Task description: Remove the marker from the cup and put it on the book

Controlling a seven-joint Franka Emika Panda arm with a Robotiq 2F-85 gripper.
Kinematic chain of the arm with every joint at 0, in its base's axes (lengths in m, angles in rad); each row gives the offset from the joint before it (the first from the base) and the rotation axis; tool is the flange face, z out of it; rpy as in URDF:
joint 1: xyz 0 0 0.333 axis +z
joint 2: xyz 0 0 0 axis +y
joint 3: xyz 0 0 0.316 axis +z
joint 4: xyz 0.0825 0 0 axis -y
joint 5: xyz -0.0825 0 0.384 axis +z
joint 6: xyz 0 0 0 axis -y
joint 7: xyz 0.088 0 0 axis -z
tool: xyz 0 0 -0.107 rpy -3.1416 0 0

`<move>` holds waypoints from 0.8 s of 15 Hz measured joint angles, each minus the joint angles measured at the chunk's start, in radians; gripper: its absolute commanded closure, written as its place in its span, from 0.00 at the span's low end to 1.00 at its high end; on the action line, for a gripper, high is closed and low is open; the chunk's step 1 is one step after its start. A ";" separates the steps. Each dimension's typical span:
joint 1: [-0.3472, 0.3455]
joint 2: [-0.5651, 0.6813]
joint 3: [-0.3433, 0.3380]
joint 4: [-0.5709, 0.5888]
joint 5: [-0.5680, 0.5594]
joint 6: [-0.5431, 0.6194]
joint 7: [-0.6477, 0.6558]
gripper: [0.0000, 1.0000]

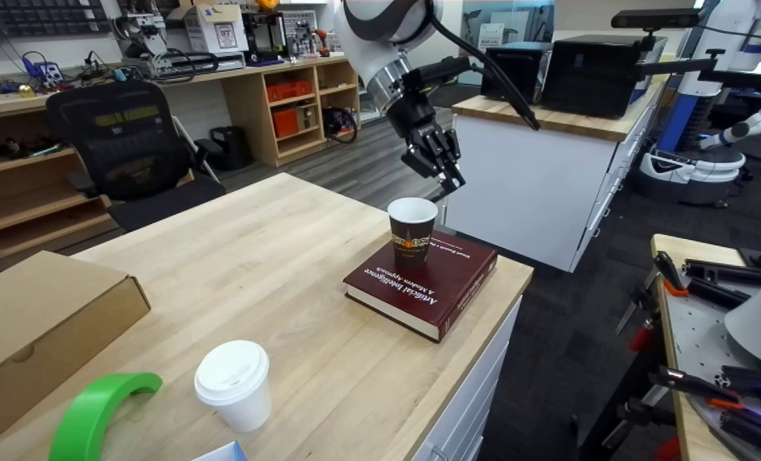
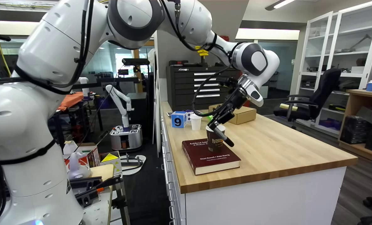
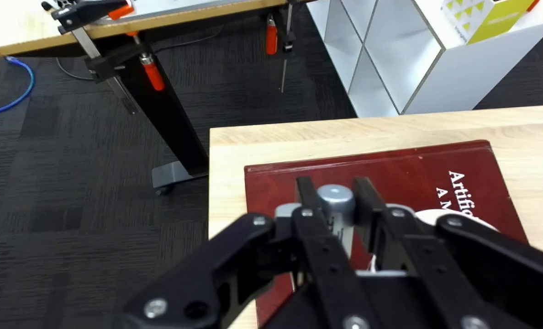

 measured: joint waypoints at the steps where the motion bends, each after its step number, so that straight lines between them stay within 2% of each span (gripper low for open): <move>1: -0.001 -0.003 0.000 -0.026 0.000 0.030 0.000 0.94; 6: -0.003 -0.056 0.000 -0.190 -0.005 0.178 -0.011 0.94; 12: -0.001 -0.180 0.010 -0.452 -0.029 0.356 -0.050 0.94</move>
